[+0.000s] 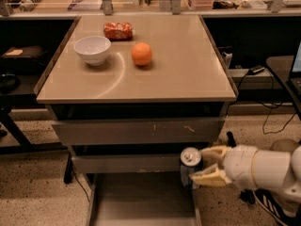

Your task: Place pepsi can into bottom drawer

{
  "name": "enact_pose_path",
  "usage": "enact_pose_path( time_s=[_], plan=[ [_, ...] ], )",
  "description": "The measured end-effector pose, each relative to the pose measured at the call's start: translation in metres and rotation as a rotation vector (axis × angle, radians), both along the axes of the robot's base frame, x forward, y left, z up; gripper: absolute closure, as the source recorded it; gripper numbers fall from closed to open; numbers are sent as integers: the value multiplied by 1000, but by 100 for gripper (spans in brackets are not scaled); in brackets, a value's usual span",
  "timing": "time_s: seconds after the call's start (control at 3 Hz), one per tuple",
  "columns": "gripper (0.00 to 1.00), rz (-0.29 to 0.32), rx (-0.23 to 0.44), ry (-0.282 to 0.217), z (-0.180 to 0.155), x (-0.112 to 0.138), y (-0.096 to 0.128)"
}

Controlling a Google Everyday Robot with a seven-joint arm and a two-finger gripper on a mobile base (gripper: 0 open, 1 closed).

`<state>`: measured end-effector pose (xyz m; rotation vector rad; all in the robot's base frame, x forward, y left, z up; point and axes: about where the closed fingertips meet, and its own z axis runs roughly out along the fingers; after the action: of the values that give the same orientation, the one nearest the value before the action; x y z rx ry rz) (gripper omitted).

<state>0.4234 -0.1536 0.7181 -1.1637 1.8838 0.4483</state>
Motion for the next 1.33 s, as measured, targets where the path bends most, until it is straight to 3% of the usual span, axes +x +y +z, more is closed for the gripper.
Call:
enact_pose_path(
  time_s=[0.33, 0.67, 1.0, 1.33],
  plan=[
    [100, -41, -4, 103, -104, -17, 9],
    [100, -90, -53, 160, -190, -14, 9],
    [100, -150, -122, 152, -237, 16, -5],
    [100, -176, -154, 134, -251, 32, -10]
  ],
)
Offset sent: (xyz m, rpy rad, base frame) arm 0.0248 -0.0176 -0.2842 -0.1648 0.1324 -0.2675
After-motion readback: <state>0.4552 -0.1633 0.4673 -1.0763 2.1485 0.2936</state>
